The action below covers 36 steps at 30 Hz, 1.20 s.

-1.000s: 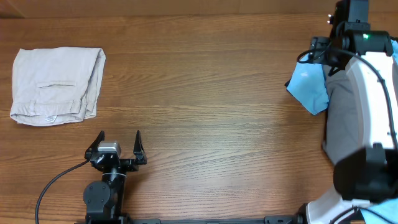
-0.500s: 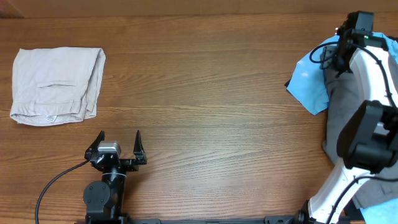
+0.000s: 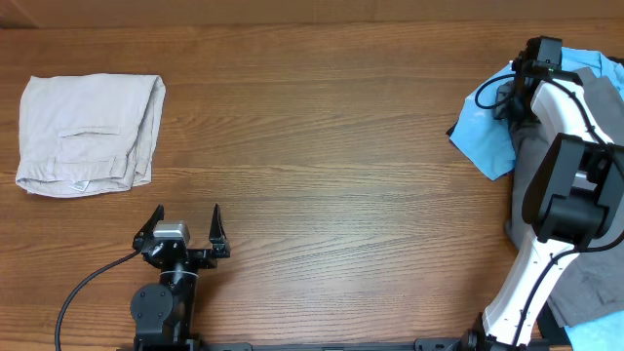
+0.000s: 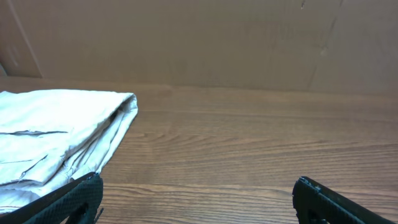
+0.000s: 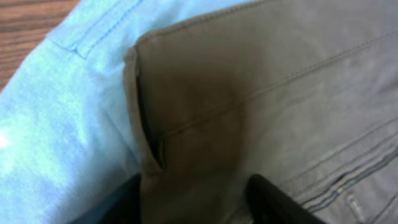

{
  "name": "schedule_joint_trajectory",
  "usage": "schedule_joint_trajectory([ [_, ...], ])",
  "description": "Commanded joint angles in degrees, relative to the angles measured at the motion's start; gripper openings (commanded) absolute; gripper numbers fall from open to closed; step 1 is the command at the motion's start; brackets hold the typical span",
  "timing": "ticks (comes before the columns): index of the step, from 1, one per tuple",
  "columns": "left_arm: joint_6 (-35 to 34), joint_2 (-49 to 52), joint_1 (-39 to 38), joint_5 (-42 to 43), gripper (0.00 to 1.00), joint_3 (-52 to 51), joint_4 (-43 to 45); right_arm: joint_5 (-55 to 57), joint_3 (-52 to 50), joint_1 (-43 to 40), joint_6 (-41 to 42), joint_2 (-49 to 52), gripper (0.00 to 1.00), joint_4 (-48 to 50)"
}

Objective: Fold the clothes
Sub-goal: 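Move the right gripper over the grey shorts on the blue shirt, then grasp the grey shorts' waistband edge with the right gripper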

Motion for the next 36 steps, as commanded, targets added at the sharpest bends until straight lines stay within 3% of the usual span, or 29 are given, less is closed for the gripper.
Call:
schedule_joint_trajectory([
  [1,-1.0,-0.6,0.5,-0.4,1.0,-0.4,0.2,0.4,0.8,-1.2,0.0,0.2,0.53,0.7],
  [9,-1.0,-0.6,0.5,-0.4,1.0,-0.4,0.2,-6.1,0.8,-3.6,0.0,0.3,0.53,1.0],
  [12,-1.0,-0.6,0.5,-0.4,1.0,-0.4,0.2,-7.5,0.8,-3.8,0.0,0.2,0.62,1.1],
  [17,-1.0,-0.6,0.5,-0.4,1.0,-0.4,0.2,-9.5,0.9,-3.8,0.0,0.2,0.64,1.9],
  [36,-1.0,-0.6,0.5,-0.4,1.0,-0.4,0.2,-6.3,2.4,-4.7,1.6,-1.4,0.66,2.8],
])
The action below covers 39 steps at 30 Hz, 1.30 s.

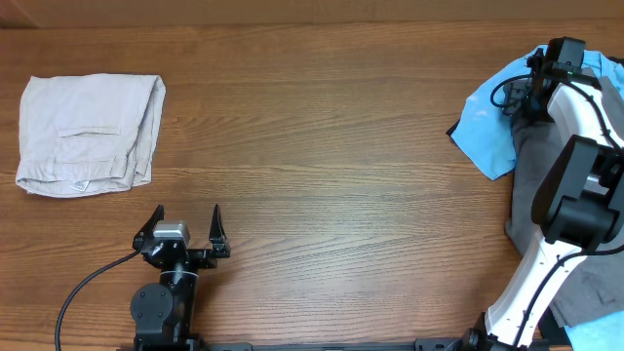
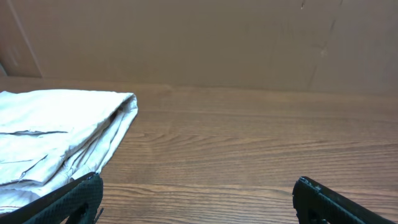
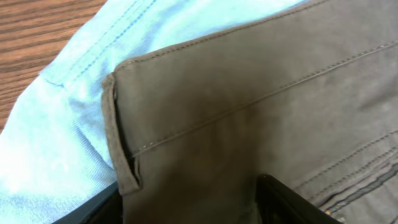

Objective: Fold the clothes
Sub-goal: 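Grasp the grey shorts' waistband edge with the right gripper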

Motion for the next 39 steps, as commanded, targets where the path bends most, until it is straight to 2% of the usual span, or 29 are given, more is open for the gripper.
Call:
schedule_joint_trajectory([
  [1,-1.0,-0.6,0.5,-0.4,1.0,-0.4,0.2,1.0,1.9,-1.1,1.4,-1.4,0.65,0.1],
  [6,-1.0,-0.6,0.5,-0.4,1.0,-0.4,0.2,1.6,1.9,-1.7,1.6,-1.5,0.63,-0.2],
  [11,-1.0,-0.6,0.5,-0.4,1.0,-0.4,0.2,-0.2,1.9,-2.0,1.6,-2.5,0.67,-0.2],
  [22,-1.0,-0.6,0.5,-0.4,1.0,-0.4,0.2,-0.1,1.9,-2.0,1.6,-5.3,0.8,0.0],
  [35,-1.0,-0.6,0.5,-0.4,1.0,-0.4,0.2,-0.1,1.8,-5.2,1.6,-5.3,0.8,-2.0],
  [39,-1.0,-0.6,0.5,-0.4,1.0,-0.4,0.2,-3.7,1.8,-5.8,1.9,-5.3,0.7,-2.2],
])
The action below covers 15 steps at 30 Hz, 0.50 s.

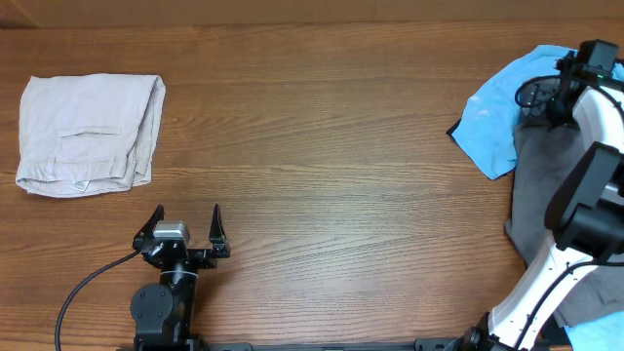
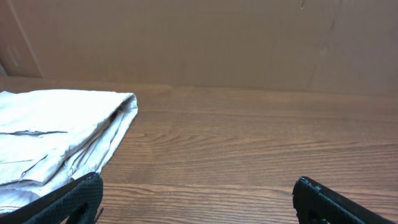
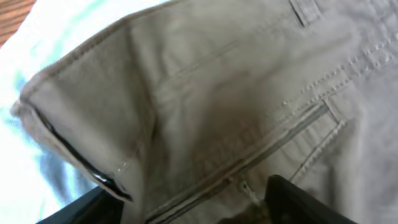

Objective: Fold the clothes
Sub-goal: 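Grasp the grey shorts' waistband edge with the right gripper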

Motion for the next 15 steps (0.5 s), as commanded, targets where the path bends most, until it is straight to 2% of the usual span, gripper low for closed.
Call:
schedule_joint_trajectory([
  [1,-1.0,-0.6,0.5,-0.4,1.0,-0.4,0.2,-3.0,1.7,-0.5,0.3,-3.1,0.66,0.1],
  [3,-1.0,-0.6,0.5,-0.4,1.0,-0.4,0.2,-5.1,1.7,-0.5,0.3,-3.1,0.6,0.1],
  [5,-1.0,-0.6,0.5,-0.4,1.0,-0.4,0.2,-8.5,1.7,-0.3,0.3,-3.1,0.49,0.1],
  [6,-1.0,-0.6,0.5,-0.4,1.0,-0.4,0.2,-10.7,1.7,-0.2,0.3,-3.1,0.47,0.3],
  [10,-1.0,-0.6,0.5,-0.4,1.0,-0.4,0.2,-13.6,1.7,-0.2,0.3,-3.1,0.47,0.5],
  [15,-1.0,-0.6,0.5,-0.4,1.0,-0.4,0.2,-13.5,1.5,-0.3,0.3,-3.0,0.56,0.1],
])
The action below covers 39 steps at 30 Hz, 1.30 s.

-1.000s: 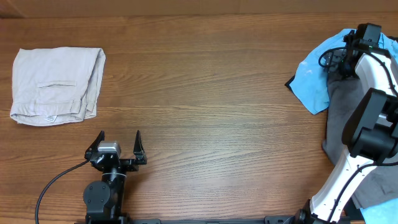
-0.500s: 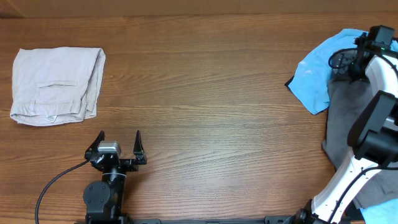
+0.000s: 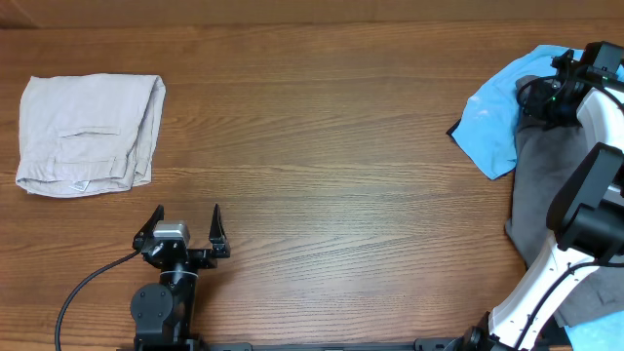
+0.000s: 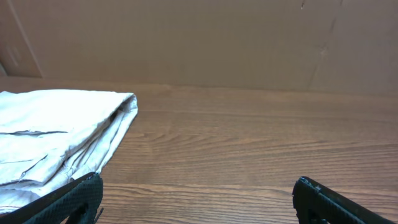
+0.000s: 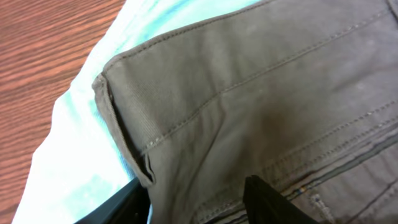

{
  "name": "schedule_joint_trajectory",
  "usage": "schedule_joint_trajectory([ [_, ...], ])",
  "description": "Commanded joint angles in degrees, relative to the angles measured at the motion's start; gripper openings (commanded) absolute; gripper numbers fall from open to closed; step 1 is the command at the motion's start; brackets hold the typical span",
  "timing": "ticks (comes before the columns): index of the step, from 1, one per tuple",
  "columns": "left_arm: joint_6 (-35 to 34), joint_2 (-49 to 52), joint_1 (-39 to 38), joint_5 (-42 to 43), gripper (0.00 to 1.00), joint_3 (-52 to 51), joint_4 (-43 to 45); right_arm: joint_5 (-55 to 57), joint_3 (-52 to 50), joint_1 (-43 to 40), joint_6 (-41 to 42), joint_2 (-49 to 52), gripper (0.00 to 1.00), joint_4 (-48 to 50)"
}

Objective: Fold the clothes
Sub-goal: 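Grasp the grey shorts' waistband edge with the right gripper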

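A pile of unfolded clothes lies at the table's right edge: grey-brown trousers (image 3: 531, 185) over a light blue garment (image 3: 492, 122). My right gripper (image 3: 541, 97) is at the pile's far end. Its fingers (image 5: 264, 199) sit either side of the trousers' waistband (image 5: 249, 93) and are shut on it, beside the blue garment (image 5: 68, 162). Folded beige trousers (image 3: 88, 132) lie at the far left and also show as the beige trousers (image 4: 56, 130) in the left wrist view. My left gripper (image 3: 185, 226) rests open near the front edge, and the gripper (image 4: 199, 199) holds nothing.
Bare wooden tabletop (image 3: 322, 146) stretches between the folded beige trousers and the pile. The right arm's white links (image 3: 575, 205) rise over the grey trousers. A brown cardboard wall (image 4: 199, 37) stands behind the table's far edge.
My right gripper has moved from the far right edge back left and a little nearer, and its fingers stand closer together on the waistband. The left arm has not moved.
The right gripper's fingers were either side of the grey trousers' waistband corner at the pile's far end. It then stood further right, then at the table's right edge. Now it is back left with the waistband. The left gripper stayed open and still.
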Motion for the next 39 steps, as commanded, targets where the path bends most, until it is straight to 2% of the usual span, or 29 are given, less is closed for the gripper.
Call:
schedule_joint_trajectory([
  [1,-1.0,-0.7,0.5,-0.4,1.0,-0.4,0.2,-1.6,1.3,0.1,0.0,-3.0,0.56,0.3],
  [14,-1.0,-0.6,0.5,-0.4,1.0,-0.4,0.2,-1.6,1.2,0.7,0.0,-1.9,0.48,0.7],
  [15,-1.0,-0.6,0.5,-0.4,1.0,-0.4,0.2,-1.6,1.2,0.7,0.0,-1.9,0.46,0.8],
  [16,-1.0,-0.6,0.5,-0.4,1.0,-0.4,0.2,-1.6,1.2,0.7,0.0,-1.9,0.3,0.9],
  [18,-1.0,-0.6,0.5,-0.4,1.0,-0.4,0.2,-1.6,1.2,0.7,0.0,-1.9,0.24,0.9],
  [21,-1.0,-0.7,0.5,-0.4,1.0,-0.4,0.2,-1.6,1.2,0.7,0.0,-1.9,0.24,1.0],
  [22,-1.0,-0.6,0.5,-0.4,1.0,-0.4,0.2,-1.6,1.2,0.7,0.0,-1.9,0.19,1.0],
  [24,-1.0,-0.6,0.5,-0.4,1.0,-0.4,0.2,-1.6,1.2,0.7,0.0,-1.9,0.04,1.0],
  [29,-1.0,-0.6,0.5,-0.4,1.0,-0.4,0.2,-1.8,1.4,0.7,0.4,-2.0,0.04,1.1],
  [32,-1.0,-0.6,0.5,-0.4,1.0,-0.4,0.2,-3.3,2.7,0.7,4.0,-3.1,0.04,0.7],
  [39,-1.0,-0.6,0.5,-0.4,1.0,-0.4,0.2,-4.9,8.9,1.4,4.3,-8.3,0.04,-5.2],
])
